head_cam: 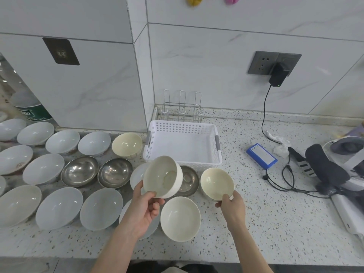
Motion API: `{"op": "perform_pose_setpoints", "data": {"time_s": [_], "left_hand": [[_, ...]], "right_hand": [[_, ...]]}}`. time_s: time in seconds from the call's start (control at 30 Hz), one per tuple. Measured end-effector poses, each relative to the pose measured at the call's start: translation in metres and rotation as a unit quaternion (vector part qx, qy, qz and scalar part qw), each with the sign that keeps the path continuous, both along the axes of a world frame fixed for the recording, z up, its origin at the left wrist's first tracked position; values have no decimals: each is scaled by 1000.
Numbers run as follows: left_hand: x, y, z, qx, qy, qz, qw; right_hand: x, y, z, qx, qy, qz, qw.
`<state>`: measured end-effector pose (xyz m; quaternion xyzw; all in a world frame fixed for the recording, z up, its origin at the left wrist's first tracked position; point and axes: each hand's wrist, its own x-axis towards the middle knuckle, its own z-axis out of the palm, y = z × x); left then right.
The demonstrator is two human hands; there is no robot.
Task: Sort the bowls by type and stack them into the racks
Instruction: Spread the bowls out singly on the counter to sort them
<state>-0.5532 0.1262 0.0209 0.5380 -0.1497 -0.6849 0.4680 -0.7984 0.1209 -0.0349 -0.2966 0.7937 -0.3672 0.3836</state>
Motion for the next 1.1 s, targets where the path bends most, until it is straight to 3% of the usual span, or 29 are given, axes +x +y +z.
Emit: {"op": "perform_pose_setpoints", "data": {"time_s": [0.33, 0.47, 0.6, 0.8, 1.1], "left_hand": [[-3, 2, 0, -10, -69, -69, 995], [-17, 1, 3, -30, -113, -122, 986], [-37, -3, 5, -55, -158, -181, 969], [-71, -4, 3, -84, -204, -287, 932], [-101, 15, -11, -105, -176, -395, 896]], "right_hand": [[3, 5, -3, -11, -89, -50, 995], [1, 15, 6, -26, -24, -64, 997], [-4, 31, 22, -92, 46, -6, 995], [-18, 48, 42, -136, -74, 87, 984], [-40, 80, 30, -79, 37, 49, 995]]}}
